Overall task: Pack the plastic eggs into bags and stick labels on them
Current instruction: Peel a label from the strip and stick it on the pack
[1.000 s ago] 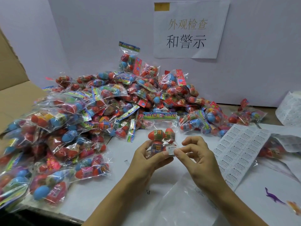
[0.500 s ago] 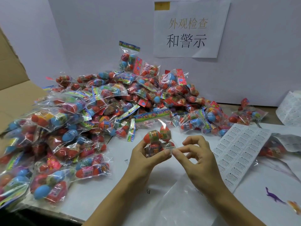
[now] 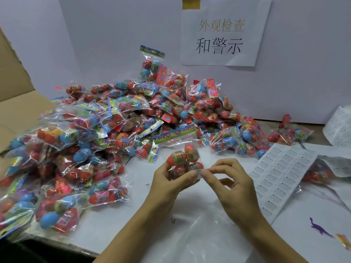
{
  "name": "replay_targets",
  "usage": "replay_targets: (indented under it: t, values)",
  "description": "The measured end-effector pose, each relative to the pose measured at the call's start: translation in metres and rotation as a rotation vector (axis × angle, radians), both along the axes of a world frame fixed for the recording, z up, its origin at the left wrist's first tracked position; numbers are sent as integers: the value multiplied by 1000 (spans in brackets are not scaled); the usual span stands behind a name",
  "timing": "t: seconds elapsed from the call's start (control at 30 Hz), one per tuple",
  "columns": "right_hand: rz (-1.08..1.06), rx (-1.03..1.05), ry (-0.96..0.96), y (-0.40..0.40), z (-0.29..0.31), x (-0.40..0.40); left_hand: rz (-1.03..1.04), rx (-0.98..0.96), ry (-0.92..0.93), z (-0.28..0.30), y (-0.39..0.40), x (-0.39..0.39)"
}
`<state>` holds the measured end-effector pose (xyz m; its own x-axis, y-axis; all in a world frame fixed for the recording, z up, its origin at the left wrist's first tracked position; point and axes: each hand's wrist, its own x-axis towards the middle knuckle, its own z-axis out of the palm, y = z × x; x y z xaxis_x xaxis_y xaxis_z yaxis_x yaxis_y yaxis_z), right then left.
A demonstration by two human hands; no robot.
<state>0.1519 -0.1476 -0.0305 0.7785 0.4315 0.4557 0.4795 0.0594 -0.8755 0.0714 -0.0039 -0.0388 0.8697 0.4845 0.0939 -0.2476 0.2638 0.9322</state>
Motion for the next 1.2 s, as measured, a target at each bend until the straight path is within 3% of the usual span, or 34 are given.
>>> replay_targets:
  t: [0.37,0.53,0.63,0.77,1.2]
  values:
    - [-69,-29,-94,1,-4,-1,-13,27,61,1,-3,0]
    - [-80,-22,22,0,-11,5,16,-13,102,0,-1,3]
    - [-43,22,112,-2,-11,3,23,-38,112,0,-1,3]
    - [-25,-18,62,2,-10,-3,-13,6,110,1,-2,2]
    - [129,-2,-12,-2,-12,3,-60,-110,94,4,1,1]
